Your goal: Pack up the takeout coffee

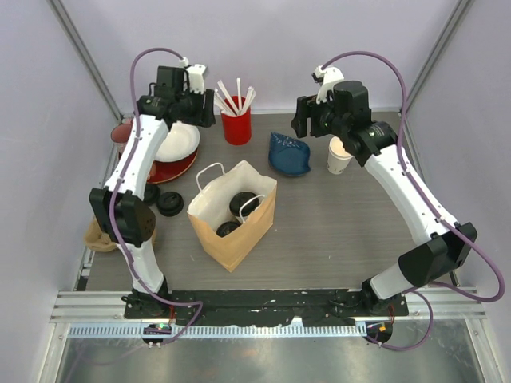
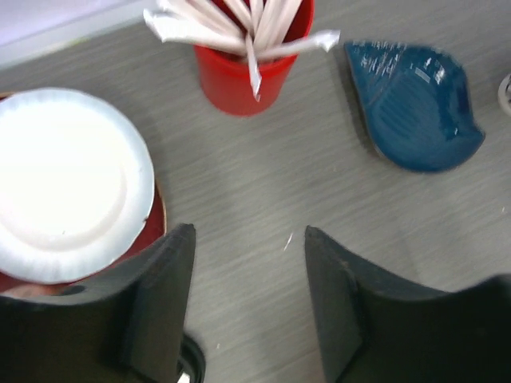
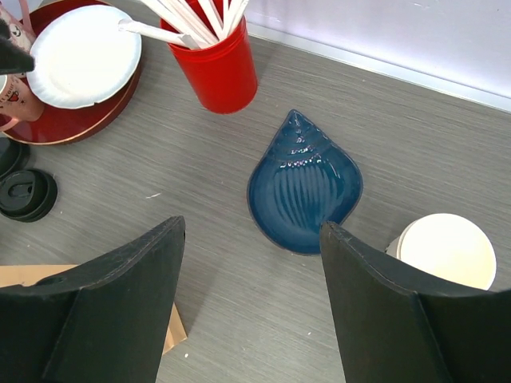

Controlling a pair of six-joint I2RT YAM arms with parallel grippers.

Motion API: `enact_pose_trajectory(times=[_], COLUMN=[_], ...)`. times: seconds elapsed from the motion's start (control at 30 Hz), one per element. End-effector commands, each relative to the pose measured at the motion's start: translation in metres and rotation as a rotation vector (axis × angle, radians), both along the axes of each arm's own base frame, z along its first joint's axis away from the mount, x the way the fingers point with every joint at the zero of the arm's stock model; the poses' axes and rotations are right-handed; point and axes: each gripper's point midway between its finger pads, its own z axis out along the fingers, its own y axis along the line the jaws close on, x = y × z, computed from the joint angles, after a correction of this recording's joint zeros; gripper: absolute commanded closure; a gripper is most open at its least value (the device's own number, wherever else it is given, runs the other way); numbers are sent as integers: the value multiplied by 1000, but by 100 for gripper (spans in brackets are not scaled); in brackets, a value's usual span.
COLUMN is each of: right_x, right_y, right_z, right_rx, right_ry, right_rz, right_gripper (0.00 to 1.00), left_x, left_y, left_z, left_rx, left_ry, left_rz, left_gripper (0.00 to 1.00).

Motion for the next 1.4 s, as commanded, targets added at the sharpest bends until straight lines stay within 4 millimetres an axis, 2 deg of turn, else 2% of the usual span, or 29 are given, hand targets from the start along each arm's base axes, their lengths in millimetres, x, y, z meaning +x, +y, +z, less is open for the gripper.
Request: enact_pose_trajectory(times=[0.0, 0.03, 0.1, 0.17, 0.23, 0.3, 0.43, 0.47, 0.5, 0.53, 0.57, 0.67, 0.77, 0.9, 1.13, 1.23, 1.33, 1.37], right_x=[7, 6, 7, 7, 7, 8, 8, 7, 6, 5, 5, 1, 1, 2, -1, -1, -3, -4], right_y=[1, 1, -1, -4, -4, -6, -5, -6, -6, -7, -8, -9, -16, -14, -15, -15, -16, -17], right_z=[3, 1, -3, -6, -9, -13, -13, -12, -11, -11, -11, -10, -10, -11, -8, -9, -8, -7], right_rx=[13, 8, -2, -13, -21, -27, -24, -26, -26, -29, -30, -34, -52, -51, -49, -52, -53, -53], right_ry=[-24, -17, -5, 8, 17, 28, 34, 36, 37, 39, 38, 33, 25, 29, 23, 30, 30, 28], right_rz=[-5, -8, -19, -29, -34, -47, -48, -47, -47, -46, -47, -45, -71, -66, -66, -64, -65, -65], right_gripper=[27, 27, 27, 27, 27, 27, 27, 27, 27, 27, 27, 27, 27, 27, 27, 27, 27, 27], left_x=[44, 56, 69, 81, 83, 76, 74, 79, 86, 92, 98, 106, 108, 112, 103, 105, 105, 106], left_y=[-5, -3, -4, -12, -27, -51, -73, -73, -64, -59, -56, -45, -45, -48, -62, -63, -67, -65], left_z=[46, 37, 32, 19, 10, 6, -1, -7, -9, -1, -8, -5, -4, -11, -22, -32, -32, -30], left_rx=[-19, -4, -16, -31, -52, -52, 4, 10, 38, 53, 74, 115, 115, 112, 56, 43, 32, 38], left_ry=[-213, -208, -217, -200, -182, -179, -205, -199, -205, -228, -225, -246, -256, -249, -196, -176, -171, -176], left_rz=[51, 75, 104, 83, 27, -69, -142, -128, -72, -40, -18, 34, 36, 27, -27, -23, -29, -23], left_gripper=[45, 48, 53, 55, 56, 56, 53, 53, 53, 53, 53, 53, 55, 58, 58, 65, 75, 84])
